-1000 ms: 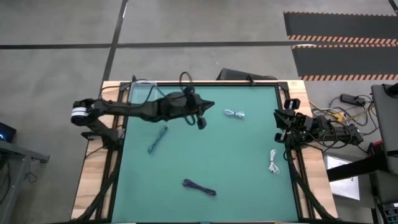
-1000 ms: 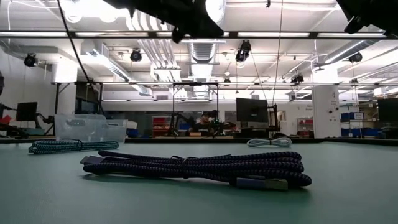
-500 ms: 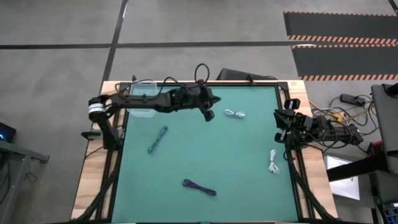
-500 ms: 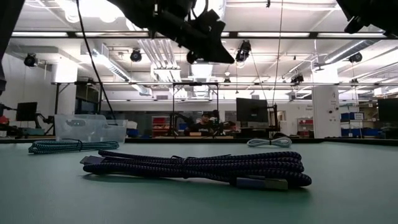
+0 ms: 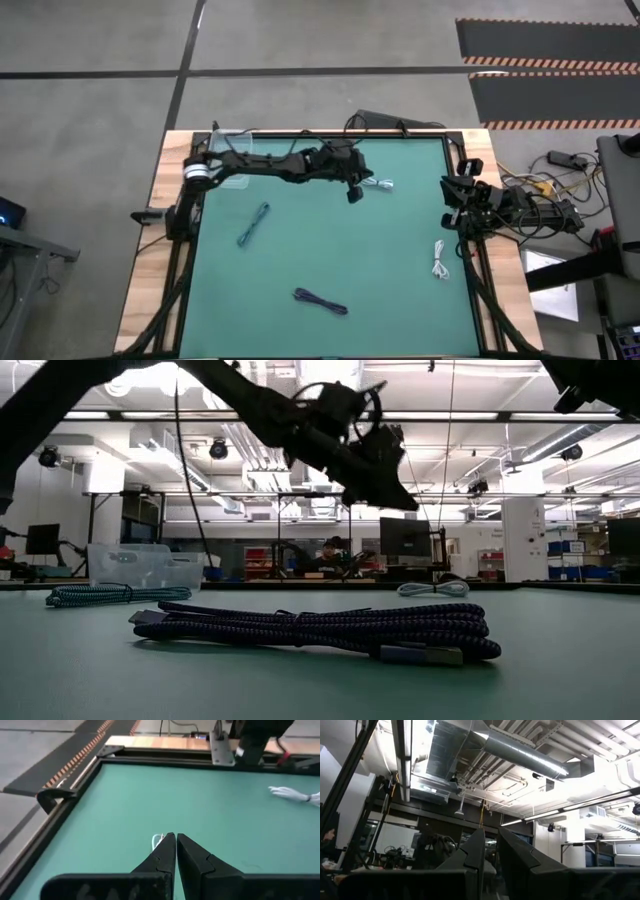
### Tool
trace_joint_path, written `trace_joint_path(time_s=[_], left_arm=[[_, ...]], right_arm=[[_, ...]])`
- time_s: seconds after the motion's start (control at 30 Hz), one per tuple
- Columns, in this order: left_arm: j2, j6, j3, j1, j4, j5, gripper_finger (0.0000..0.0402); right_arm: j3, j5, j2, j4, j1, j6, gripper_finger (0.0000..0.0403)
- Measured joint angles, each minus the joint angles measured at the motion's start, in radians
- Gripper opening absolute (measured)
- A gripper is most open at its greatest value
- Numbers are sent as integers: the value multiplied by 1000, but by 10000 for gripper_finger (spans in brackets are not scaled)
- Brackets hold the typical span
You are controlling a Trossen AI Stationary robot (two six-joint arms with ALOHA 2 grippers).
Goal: Pick and place USB-C Cables
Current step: Put the light blue charger cable into the transparent bin
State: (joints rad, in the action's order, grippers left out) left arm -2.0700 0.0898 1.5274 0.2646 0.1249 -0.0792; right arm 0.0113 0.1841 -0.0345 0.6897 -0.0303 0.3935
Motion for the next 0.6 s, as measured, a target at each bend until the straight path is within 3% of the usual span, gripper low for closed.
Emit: trace_joint_path(time_s=[0.33, 0.6], left_arm=[[-138, 1, 86, 0, -2, -2, 1], [-168, 8, 86, 0, 21, -2, 1]], right_arm=[[0, 0, 0, -4, 0, 2, 43], [0, 1, 0, -4, 0, 3, 43]])
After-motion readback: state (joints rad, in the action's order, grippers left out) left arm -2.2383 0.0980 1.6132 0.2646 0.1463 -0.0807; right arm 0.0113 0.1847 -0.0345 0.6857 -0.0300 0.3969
